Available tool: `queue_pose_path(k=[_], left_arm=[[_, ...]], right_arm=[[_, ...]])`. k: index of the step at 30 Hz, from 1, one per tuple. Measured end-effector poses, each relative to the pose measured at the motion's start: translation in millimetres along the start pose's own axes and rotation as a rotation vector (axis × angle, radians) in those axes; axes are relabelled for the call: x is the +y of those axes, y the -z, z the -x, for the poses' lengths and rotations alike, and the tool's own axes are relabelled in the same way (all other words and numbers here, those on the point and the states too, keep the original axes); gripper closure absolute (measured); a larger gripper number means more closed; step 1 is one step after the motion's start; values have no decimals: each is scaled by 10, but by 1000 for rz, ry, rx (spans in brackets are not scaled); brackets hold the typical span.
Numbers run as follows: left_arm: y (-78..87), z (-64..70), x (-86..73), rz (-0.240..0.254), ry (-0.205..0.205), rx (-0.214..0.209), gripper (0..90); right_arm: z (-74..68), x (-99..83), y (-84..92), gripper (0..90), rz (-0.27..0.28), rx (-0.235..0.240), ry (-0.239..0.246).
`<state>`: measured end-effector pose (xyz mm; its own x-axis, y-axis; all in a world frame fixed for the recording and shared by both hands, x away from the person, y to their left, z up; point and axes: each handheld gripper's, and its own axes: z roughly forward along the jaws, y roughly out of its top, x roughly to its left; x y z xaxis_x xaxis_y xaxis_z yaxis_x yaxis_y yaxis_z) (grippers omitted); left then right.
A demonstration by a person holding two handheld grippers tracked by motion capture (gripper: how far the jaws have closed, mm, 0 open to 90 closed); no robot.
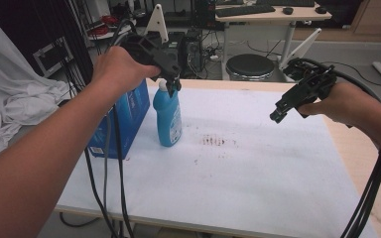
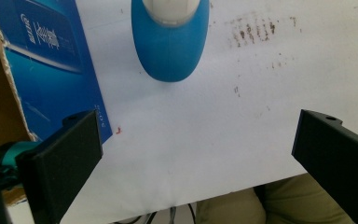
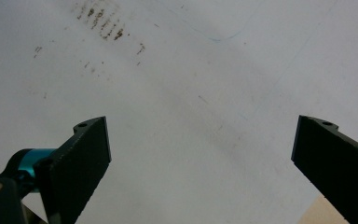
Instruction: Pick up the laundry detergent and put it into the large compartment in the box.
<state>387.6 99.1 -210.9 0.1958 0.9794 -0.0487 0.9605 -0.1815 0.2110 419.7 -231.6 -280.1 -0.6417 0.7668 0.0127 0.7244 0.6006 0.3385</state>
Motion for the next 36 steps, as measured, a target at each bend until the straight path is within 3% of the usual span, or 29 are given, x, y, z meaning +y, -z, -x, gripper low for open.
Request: queue_pose_path(k=[18,36], left_arm=[[-332,16,412,-34,-25,21,16],[-671,-69,481,-55,-19,14,16]], right_arm=[[93,23,-78,36,-13,9,4],[173,-9,-98,36,-20,16,-25]])
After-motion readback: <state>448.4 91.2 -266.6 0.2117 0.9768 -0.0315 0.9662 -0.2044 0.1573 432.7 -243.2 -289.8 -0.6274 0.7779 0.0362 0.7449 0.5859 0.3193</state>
